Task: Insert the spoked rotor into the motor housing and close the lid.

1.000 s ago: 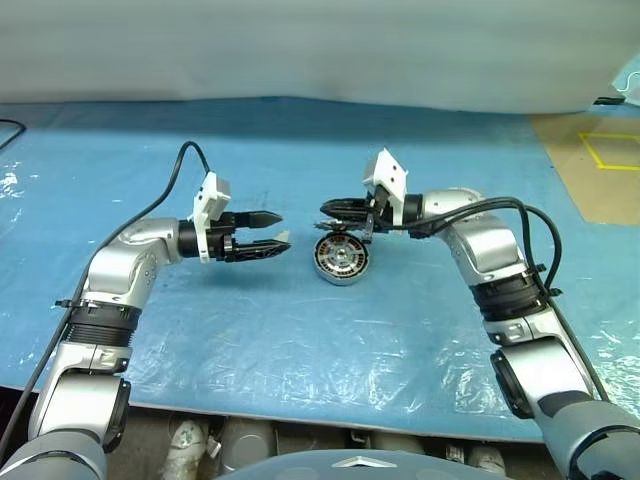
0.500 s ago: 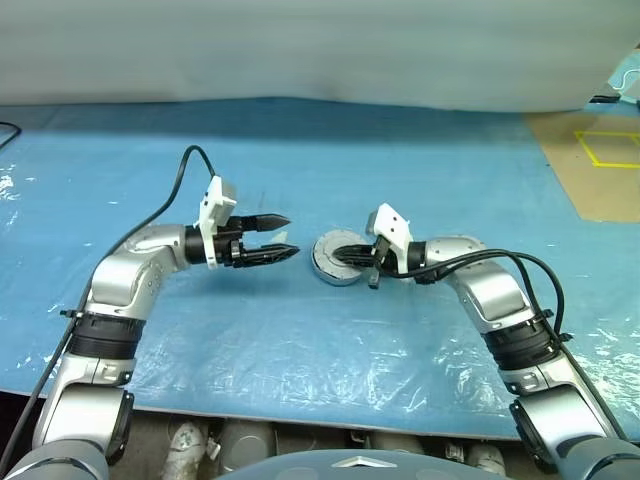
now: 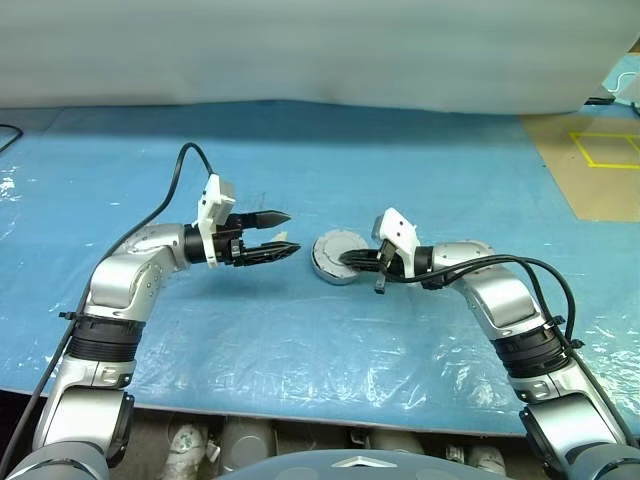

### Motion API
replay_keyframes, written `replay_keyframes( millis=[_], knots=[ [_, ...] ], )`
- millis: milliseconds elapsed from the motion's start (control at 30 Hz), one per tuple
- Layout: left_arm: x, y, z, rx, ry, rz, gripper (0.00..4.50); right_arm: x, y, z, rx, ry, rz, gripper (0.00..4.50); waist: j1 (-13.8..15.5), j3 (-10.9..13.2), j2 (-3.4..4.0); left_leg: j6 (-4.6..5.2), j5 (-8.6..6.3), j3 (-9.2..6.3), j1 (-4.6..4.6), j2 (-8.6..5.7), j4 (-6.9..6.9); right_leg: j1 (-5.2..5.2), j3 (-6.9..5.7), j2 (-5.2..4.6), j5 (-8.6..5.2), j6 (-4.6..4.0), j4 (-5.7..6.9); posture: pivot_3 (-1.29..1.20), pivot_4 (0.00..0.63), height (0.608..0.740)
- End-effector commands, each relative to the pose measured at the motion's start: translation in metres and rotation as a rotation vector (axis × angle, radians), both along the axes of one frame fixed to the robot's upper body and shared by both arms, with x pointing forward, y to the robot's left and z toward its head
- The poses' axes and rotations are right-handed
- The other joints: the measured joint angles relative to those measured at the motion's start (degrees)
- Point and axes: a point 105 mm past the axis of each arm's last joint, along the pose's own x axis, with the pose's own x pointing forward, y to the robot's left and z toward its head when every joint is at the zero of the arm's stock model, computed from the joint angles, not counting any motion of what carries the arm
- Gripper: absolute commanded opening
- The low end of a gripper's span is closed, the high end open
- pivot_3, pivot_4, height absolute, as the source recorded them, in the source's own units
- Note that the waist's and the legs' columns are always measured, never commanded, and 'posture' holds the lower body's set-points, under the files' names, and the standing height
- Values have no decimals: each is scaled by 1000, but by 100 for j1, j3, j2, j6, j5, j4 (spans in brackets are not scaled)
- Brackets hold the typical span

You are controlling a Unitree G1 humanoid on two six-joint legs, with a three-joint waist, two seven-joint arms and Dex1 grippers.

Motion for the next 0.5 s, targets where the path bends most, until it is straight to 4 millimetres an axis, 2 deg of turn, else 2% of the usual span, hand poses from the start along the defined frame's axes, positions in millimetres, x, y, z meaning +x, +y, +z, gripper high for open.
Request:
replay_keyframes(
  millis=[33, 167, 267, 333, 433, 500],
  knots=[
    [-2, -2, 6, -9, -37, -18, 3631, -3, -7, -12, -34, 17, -19, 0, 2, 0, 0, 0, 0, 0, 0, 0, -1, 0, 0, 0, 0, 0, 0, 0, 150, 740],
    [-1, -2, 5, -6, -38, -23, 3631, -5, -8, -11, -12, 27, -27, 0, 3, 0, -1, 0, 0, 0, 6, 0, 0, 6, 1, -1, 0, 0, 0, 0, 150, 740],
    [0, -3, 5, -5, -37, -25, 3631, -1, -8, -1, 48, 29, -51, 0, 3, 0, -1, 0, 0, 0, 14, -1, 1, 13, 2, -2, 0, 0, 1, 0, 150, 740],
    [0, -4, 4, -5, -36, -27, 3631, 1, -5, 11, 104, 35, -54, 0, 3, 0, -1, 0, 0, 0, 15, -1, 3, 13, 2, -2, 0, 0, 2, 0, 150, 740],
    [-1, -6, 5, -12, -34, -38, 3631, 5, -2, 44, 200, -12, -59, 0, -1, 0, 0, 0, 0, 0, 13, 0, 2, 12, 2, -1, 0, 0, 2, 0, 150, 740],
    [-2, -6, 4, -9, -31, -43, 3667, 4, -2, 53, 216, -28, -54, 407, 2, 0, 0, 0, 0, 1, 11, -1, 1, 8, 3, -1, 0, 0, 1, 0, 150, 740]
  ],
)
